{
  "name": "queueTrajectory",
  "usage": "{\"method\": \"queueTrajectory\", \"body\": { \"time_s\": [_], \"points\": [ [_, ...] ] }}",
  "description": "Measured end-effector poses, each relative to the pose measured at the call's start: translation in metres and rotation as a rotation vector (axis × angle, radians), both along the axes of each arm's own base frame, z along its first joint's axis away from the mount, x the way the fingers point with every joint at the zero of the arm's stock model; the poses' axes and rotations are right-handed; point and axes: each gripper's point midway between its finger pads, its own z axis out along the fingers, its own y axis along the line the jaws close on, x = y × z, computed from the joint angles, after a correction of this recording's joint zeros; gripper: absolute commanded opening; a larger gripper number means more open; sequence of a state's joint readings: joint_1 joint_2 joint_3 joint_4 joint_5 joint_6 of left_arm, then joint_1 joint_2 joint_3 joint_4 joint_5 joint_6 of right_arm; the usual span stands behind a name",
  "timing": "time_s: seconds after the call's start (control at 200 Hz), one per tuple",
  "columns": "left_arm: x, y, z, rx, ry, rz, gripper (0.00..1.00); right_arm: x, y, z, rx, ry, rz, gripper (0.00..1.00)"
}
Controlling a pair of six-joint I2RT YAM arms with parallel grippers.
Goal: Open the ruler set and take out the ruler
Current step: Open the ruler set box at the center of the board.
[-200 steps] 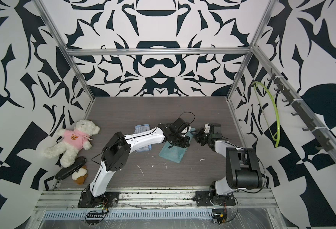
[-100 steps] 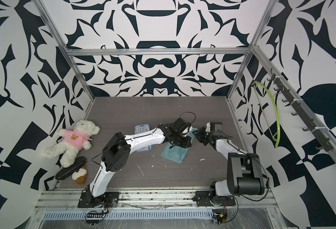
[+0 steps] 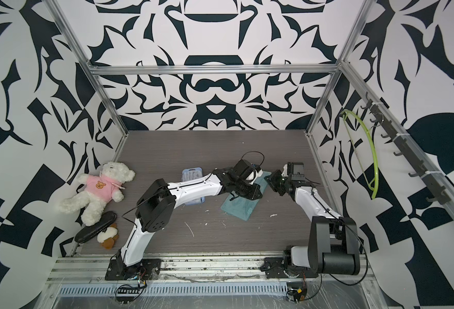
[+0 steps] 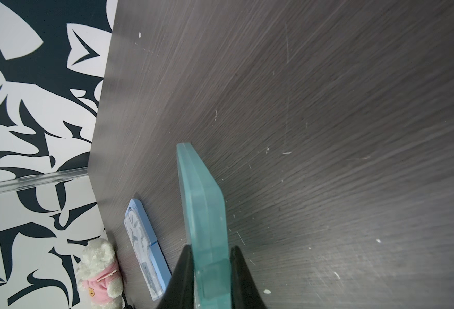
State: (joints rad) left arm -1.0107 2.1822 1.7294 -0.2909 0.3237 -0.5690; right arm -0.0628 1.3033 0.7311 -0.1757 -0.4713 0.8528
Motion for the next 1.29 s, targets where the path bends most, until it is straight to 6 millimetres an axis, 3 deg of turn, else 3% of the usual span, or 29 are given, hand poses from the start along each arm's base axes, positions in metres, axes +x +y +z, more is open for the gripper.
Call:
{"method": "queueTrajectory", "body": {
  "time_s": [0.19, 0.68, 0.87, 1.125, 1.175, 1.295],
  "points": [
    [-0.004, -0.006, 0.011, -0.04, -0.014, -0.023, 0.0, -0.007, -0.008, 0.02, -0.04, -0.039, 0.001, 0.1],
    [-0.018, -0.016, 0.026, -0.087, -0.011, -0.079, 0.0, -0.026, -0.018, 0.05, -0.137, -0.08, 0.016, 0.12],
    [-0.023, -0.018, 0.03, -0.101, 0.001, -0.1, 0.0, -0.034, -0.021, 0.055, -0.177, -0.092, 0.019, 0.01],
    [-0.027, -0.021, 0.031, -0.097, -0.008, -0.106, 0.0, -0.043, -0.029, 0.055, -0.257, -0.063, 0.026, 0.01],
    [-0.013, -0.015, 0.018, -0.037, -0.009, -0.023, 0.0, -0.049, -0.027, 0.06, -0.263, -0.049, 0.039, 0.02],
    [0.029, 0.026, -0.057, 0.195, -0.01, 0.151, 0.0, -0.062, -0.019, 0.077, -0.274, -0.058, 0.074, 0.04]
  ]
}}
